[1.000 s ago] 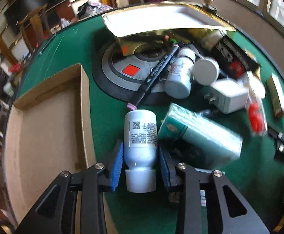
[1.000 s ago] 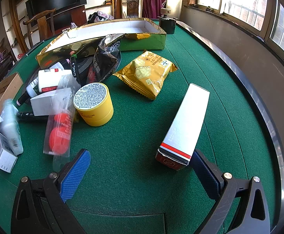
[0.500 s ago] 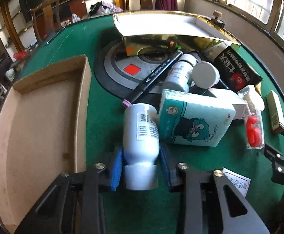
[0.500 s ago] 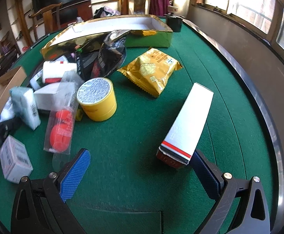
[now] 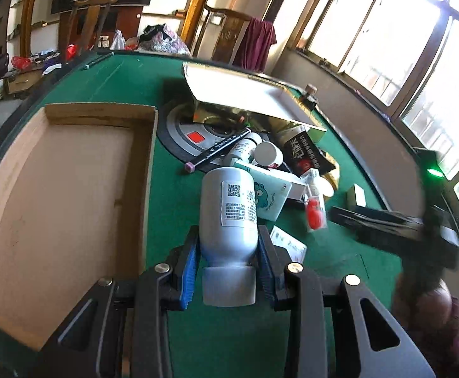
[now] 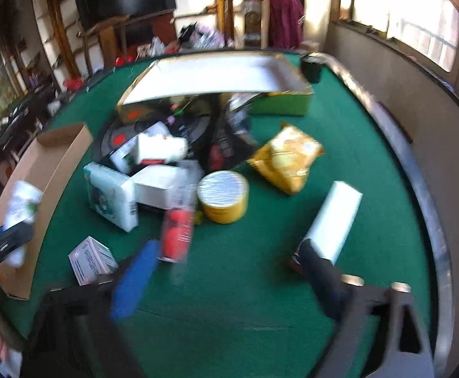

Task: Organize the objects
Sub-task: 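Carry the white bottle to the tray while the right gripper grasps the red tube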

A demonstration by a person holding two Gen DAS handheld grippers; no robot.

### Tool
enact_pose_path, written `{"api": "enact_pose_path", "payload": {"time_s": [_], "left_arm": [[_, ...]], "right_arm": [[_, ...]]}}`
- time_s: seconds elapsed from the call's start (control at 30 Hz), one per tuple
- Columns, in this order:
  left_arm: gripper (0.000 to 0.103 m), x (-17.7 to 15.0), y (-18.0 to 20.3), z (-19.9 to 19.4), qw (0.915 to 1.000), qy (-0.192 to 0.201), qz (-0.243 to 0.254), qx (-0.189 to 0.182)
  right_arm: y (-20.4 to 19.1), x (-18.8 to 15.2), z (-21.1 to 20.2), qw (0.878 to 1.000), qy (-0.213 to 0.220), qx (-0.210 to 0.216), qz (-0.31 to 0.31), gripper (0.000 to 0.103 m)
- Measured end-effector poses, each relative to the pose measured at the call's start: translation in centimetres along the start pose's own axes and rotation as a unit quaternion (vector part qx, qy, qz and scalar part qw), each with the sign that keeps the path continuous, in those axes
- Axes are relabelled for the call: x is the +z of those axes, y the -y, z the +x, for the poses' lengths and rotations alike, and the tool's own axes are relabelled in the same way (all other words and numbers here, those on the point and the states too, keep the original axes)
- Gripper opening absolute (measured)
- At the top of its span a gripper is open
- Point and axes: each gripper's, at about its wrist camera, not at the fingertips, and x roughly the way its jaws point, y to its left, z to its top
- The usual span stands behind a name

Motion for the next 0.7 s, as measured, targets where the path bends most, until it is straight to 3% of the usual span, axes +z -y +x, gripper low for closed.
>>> {"api": "enact_pose_path", "payload": {"time_s": [0.03, 0.1, 0.4, 0.47, 0.53, 0.57, 0.7], "left_arm": [[0.033, -0.2, -0.2, -0.5, 1.0000, 0.003, 0.000, 0.001], [0.033, -0.6, -0.5, -1.3, 0.9999, 0.010, -0.001, 0.007], [0.033, -2.5, -2.6, -2.3, 0.9998, 0.008, -0.020, 0.004], [0.033, -2.8, -2.8, -2.4, 0.9997, 0.007, -0.023, 0.001], [0.033, -3.0, -2.8, -2.6, 0.9997, 0.008, -0.023, 0.001], [0.033, -3.1, -2.9, -2.8, 0.9997, 0.010, -0.023, 0.001], [0.033, -3.3, -3.2, -3.5, 0.9995, 0.017, -0.027, 0.004]], "right_arm": [[-0.3, 0.1, 0.8, 1.000, -0.014, 0.012, 0.009, 0.052], [-0.8, 0.3, 1.7, 0.999, -0.021, 0.021, 0.022, 0.051], [-3.1, 1.2, 3.2, 0.999, -0.021, -0.031, 0.000, 0.049], [-2.9, 1.4, 3.7, 0.999, -0.029, -0.020, 0.004, 0.030], [-2.5, 1.3, 3.7, 0.999, -0.033, -0.013, 0.013, 0.026], [-2.3, 1.2, 3.6, 0.999, -0.034, -0.008, 0.018, 0.014], [-1.1, 0.7, 2.5, 0.998, -0.030, 0.026, 0.039, 0.014]]}}
